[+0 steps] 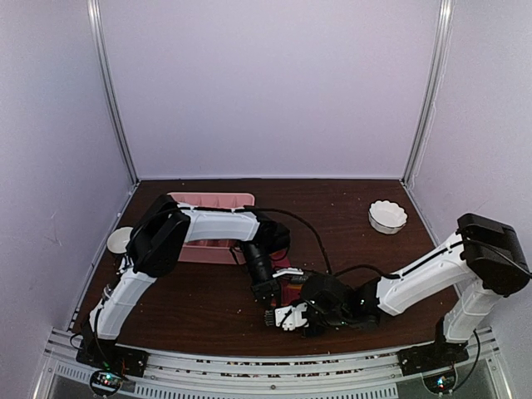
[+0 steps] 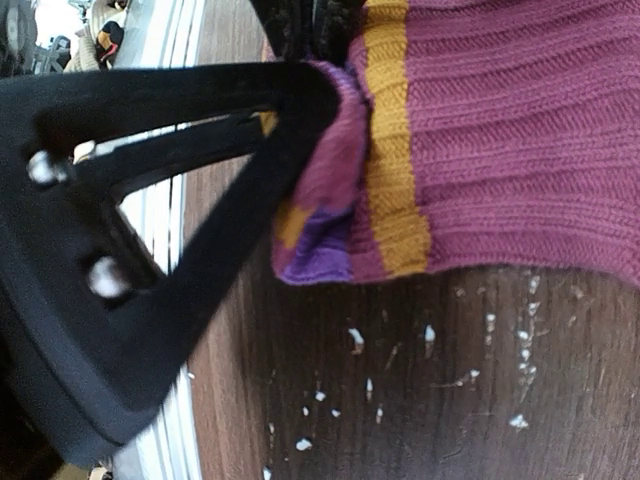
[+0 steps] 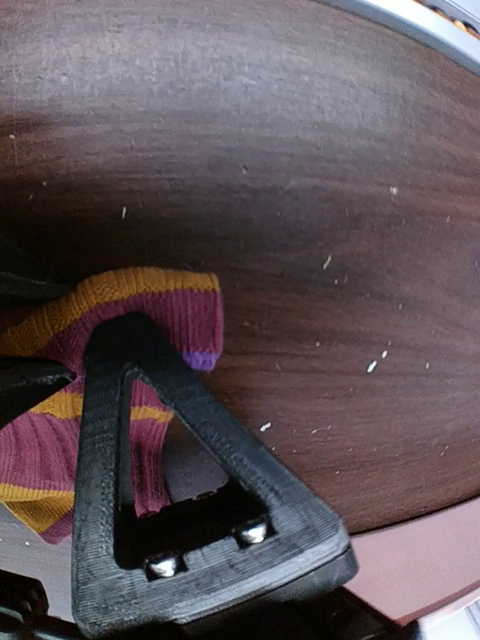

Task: Roll the socks
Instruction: Roll the sock.

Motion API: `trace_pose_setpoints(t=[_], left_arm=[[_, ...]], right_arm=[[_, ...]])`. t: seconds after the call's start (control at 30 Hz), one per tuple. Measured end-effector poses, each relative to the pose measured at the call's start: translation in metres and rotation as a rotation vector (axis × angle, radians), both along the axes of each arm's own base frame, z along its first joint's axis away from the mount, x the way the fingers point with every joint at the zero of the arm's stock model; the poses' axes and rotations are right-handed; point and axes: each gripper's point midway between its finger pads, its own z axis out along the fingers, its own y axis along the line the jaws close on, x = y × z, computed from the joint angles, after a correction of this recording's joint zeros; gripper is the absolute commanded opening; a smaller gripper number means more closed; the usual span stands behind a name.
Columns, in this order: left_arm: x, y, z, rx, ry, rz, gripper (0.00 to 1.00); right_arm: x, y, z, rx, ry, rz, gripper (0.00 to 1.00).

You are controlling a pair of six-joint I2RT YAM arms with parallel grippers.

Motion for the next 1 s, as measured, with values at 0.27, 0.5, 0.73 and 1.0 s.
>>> trace_pose_setpoints(t=[0.27,0.5,0.73,1.0], left_arm=[[0.007,0.008,0.007,-0.039,0.001,0.026,0.55],[0.035,0.029,0.036,-0.181,-0.216,0.091,0.63],[0.034,0.029,0.079,-0.377,-0.393,0.045,0.96],[0.000,0.036,0.041,-0.376,-0.394,-0.061,0.88]], right_arm=[[0.003,0.003,-0.005,0.059,0.153,-0.054,0.03],[0.000,0.006,-0.005,0.140,0.304,-0.138,0.00],[0.000,0.003,-0.007,0.286,0.511,-0.225,0.00],[0.005,0.007,-0.007,0.447,0.787,-0.271,0.00]])
